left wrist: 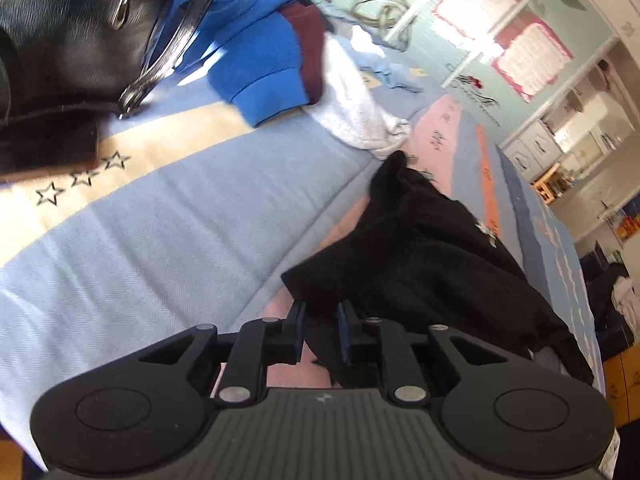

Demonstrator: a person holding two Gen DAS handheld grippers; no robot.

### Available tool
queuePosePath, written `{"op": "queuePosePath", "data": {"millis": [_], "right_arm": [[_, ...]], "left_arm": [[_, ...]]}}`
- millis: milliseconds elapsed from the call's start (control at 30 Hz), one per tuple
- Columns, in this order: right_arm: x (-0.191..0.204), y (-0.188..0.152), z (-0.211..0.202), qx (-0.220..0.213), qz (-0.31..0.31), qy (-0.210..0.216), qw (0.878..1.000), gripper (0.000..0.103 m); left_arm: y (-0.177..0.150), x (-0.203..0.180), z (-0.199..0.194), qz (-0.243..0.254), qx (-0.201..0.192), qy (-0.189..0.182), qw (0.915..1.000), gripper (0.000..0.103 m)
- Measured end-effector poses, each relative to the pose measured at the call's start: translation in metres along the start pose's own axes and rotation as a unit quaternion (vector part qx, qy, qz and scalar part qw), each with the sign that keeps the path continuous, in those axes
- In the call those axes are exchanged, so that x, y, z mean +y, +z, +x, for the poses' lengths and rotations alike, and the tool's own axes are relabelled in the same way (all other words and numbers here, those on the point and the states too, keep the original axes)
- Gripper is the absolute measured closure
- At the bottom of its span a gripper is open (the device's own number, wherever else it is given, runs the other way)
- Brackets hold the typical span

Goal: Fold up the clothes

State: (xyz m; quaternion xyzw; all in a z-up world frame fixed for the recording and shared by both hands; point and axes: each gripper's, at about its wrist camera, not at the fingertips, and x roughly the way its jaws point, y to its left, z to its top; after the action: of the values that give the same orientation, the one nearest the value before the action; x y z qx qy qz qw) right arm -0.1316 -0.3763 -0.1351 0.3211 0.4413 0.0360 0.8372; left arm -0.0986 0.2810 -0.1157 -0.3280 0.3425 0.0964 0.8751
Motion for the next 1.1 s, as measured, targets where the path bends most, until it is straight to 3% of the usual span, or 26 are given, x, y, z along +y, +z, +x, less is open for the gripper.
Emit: {"op": "queuePosePath", "data": {"millis": [100, 200, 300, 400, 533, 633, 733, 833, 900, 1000, 1100], "right_arm": [[0.012, 0.018, -0.022, -0.041, -0.066, -0.032, 0.996, 0.039], [0.019, 0.039, -0.019, -0.046, -0.122, -0.082, 0.988, 0.039], [0.011, 0.055, -0.008, -0.011, -0.209, -0.151, 0.966, 0.039], [-0.033, 0.055, -0.002, 0.072, -0.214, -0.199, 0.954, 0.039], [-0.045, 0.01, -0.038, 0.065, -0.243, -0.201, 0.947, 0.037], [-0.042, 0.014, -0.053, 0.052, -0.21, -0.164, 0.962, 0.037], [-0.044, 0.038, -0.062, -0.006, -0.159, -0.131, 0.978, 0.037], [-0.059, 0.062, -0.067, -0.054, -0.121, -0.122, 0.984, 0.037], [-0.076, 0.07, -0.058, -0.061, -0.101, -0.13, 0.985, 0.037], [-0.099, 0.051, -0.048, -0.048, -0.102, -0.161, 0.98, 0.037], [-0.105, 0.026, -0.055, -0.055, -0.112, -0.165, 0.978, 0.036]], "left_arm": [[-0.013, -0.022, -0.02, 0.048, 0.007, -0.041, 0.998, 0.085], [-0.031, -0.065, -0.021, 0.117, 0.034, -0.091, 0.9883, 0.084], [-0.051, -0.118, -0.006, 0.179, 0.067, -0.146, 0.9705, 0.08], [-0.077, -0.166, 0.017, 0.224, 0.105, -0.189, 0.9503, 0.079], [-0.116, -0.217, 0.041, 0.296, 0.144, -0.208, 0.9212, 0.073], [-0.142, -0.245, 0.052, 0.34, 0.155, -0.21, 0.9037, 0.072], [-0.154, -0.253, 0.055, 0.339, 0.159, -0.214, 0.9025, 0.066], [-0.159, -0.25, 0.058, 0.332, 0.163, -0.21, 0.905, 0.064], [-0.161, -0.244, 0.061, 0.326, 0.168, -0.204, 0.9079, 0.063], [-0.161, -0.24, 0.067, 0.316, 0.18, -0.192, 0.9114, 0.062], [-0.164, -0.234, 0.073, 0.306, 0.196, -0.186, 0.9128, 0.059]]}}
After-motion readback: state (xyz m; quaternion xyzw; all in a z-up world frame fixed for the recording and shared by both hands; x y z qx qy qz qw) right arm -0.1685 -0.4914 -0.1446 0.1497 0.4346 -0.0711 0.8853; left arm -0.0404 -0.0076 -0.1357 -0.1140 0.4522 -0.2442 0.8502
